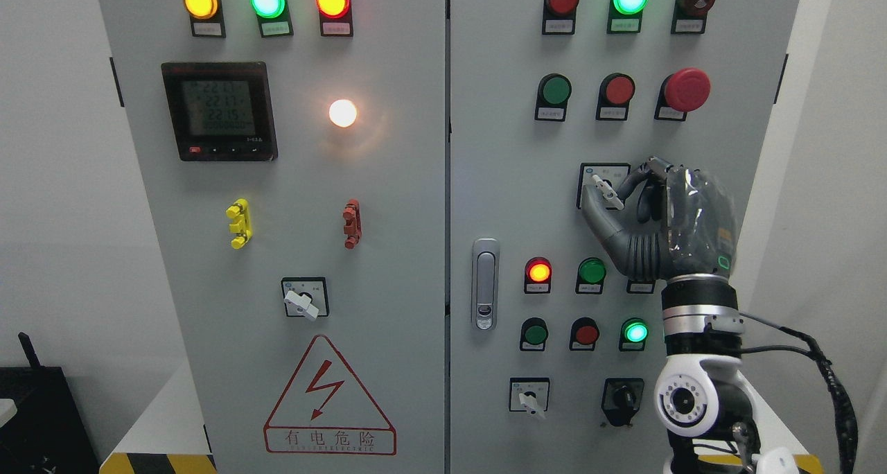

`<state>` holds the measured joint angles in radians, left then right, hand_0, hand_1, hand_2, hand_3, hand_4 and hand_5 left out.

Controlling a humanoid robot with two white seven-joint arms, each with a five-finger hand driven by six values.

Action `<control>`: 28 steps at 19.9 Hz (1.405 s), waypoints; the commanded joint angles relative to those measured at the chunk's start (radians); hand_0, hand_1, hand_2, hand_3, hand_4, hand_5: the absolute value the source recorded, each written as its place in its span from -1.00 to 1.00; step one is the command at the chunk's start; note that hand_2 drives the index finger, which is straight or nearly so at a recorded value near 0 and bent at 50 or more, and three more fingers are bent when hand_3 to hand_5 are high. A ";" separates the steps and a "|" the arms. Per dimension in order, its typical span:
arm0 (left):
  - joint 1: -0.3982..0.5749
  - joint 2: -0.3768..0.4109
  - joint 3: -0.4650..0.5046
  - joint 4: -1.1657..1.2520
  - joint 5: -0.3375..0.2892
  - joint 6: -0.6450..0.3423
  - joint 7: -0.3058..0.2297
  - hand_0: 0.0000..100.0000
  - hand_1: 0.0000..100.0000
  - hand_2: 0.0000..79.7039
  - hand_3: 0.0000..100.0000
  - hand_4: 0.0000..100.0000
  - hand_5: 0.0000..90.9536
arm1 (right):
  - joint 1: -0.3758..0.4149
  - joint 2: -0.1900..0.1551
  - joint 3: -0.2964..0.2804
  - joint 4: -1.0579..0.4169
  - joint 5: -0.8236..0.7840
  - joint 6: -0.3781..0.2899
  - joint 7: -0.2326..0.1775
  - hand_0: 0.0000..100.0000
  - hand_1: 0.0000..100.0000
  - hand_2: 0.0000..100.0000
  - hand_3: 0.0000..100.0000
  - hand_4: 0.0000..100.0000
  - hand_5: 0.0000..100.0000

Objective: Rotate and turn off gray switch
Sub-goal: 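Rotate the right hand to turn the switch knob, then hold the turned knob, then loosen the right hand's pinch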

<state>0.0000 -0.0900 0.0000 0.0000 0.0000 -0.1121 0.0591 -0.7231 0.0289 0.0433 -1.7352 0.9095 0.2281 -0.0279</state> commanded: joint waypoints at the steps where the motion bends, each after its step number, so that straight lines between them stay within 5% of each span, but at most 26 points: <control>1: -0.009 0.001 0.008 -0.025 0.020 0.002 -0.001 -0.76 -0.22 -1.00 -1.00 -1.00 -1.00 | -0.002 0.005 0.001 0.005 0.000 0.000 0.002 -0.49 -0.10 0.36 0.96 0.97 1.00; 28: -0.009 0.001 0.008 -0.025 0.020 0.000 -0.001 -0.76 -0.22 -1.00 -1.00 -1.00 -1.00 | -0.010 0.008 0.003 0.006 -0.003 0.000 0.003 -0.26 -0.15 0.40 0.99 0.98 1.00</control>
<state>0.0000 -0.0896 0.0000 0.0000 0.0000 -0.1146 0.0599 -0.7331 0.0298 0.0452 -1.7291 0.9068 0.2289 -0.0251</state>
